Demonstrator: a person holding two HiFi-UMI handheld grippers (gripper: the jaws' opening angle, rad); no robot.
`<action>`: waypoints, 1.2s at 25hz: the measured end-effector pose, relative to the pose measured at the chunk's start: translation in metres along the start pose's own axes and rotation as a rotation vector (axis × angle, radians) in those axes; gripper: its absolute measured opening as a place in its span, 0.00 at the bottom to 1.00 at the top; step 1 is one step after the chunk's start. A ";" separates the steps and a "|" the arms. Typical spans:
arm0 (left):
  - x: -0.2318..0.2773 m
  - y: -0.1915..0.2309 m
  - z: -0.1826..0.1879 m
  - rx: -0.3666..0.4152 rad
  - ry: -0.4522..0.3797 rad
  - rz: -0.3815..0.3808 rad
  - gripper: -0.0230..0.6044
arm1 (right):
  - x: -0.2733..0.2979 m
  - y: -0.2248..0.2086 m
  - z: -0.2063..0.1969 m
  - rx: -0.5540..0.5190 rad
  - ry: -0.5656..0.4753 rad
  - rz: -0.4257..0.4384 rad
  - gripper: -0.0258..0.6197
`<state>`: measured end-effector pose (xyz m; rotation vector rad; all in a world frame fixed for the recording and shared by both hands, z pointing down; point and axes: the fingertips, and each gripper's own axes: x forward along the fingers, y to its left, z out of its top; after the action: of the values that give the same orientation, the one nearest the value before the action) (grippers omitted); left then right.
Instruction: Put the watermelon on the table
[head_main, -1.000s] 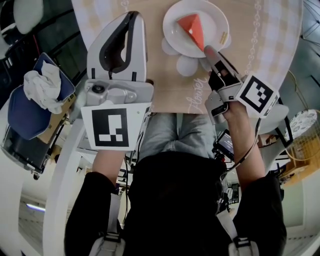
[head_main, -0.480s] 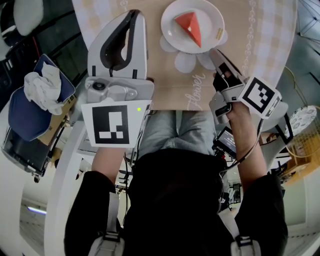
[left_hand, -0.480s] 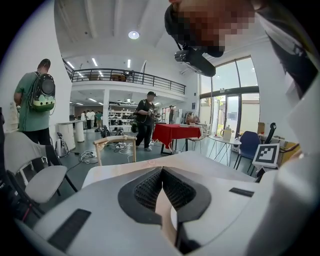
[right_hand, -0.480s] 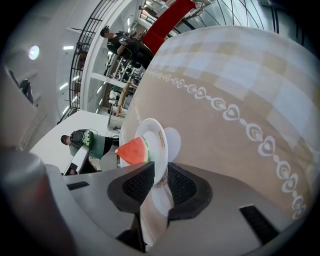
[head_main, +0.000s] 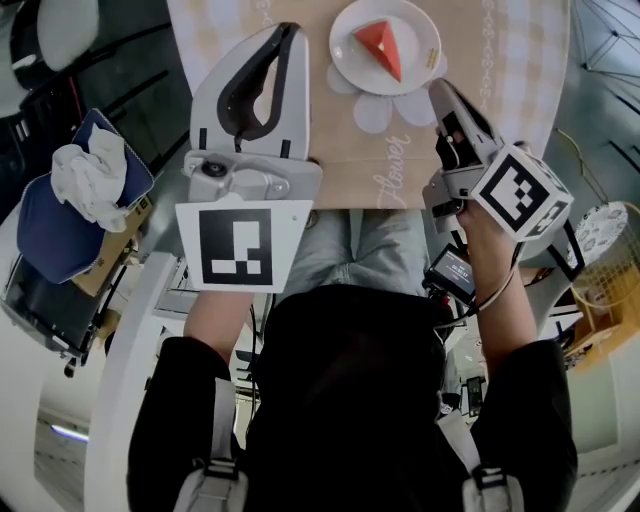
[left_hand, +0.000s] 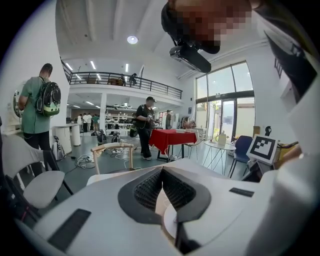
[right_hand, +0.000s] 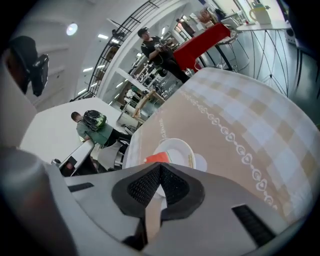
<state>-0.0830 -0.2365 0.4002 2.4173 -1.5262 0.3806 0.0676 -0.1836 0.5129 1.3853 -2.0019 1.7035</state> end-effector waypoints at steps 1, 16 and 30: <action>-0.003 -0.002 0.003 0.000 -0.008 -0.009 0.06 | -0.002 0.008 0.003 -0.041 -0.009 -0.001 0.06; -0.064 -0.024 0.073 0.002 -0.071 -0.055 0.06 | -0.055 0.151 0.013 -0.536 -0.165 0.018 0.06; -0.120 -0.043 0.114 0.048 -0.128 -0.105 0.06 | -0.119 0.202 0.014 -0.614 -0.283 -0.008 0.06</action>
<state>-0.0842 -0.1584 0.2481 2.5914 -1.4481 0.2488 -0.0063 -0.1504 0.2927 1.4376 -2.3694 0.7907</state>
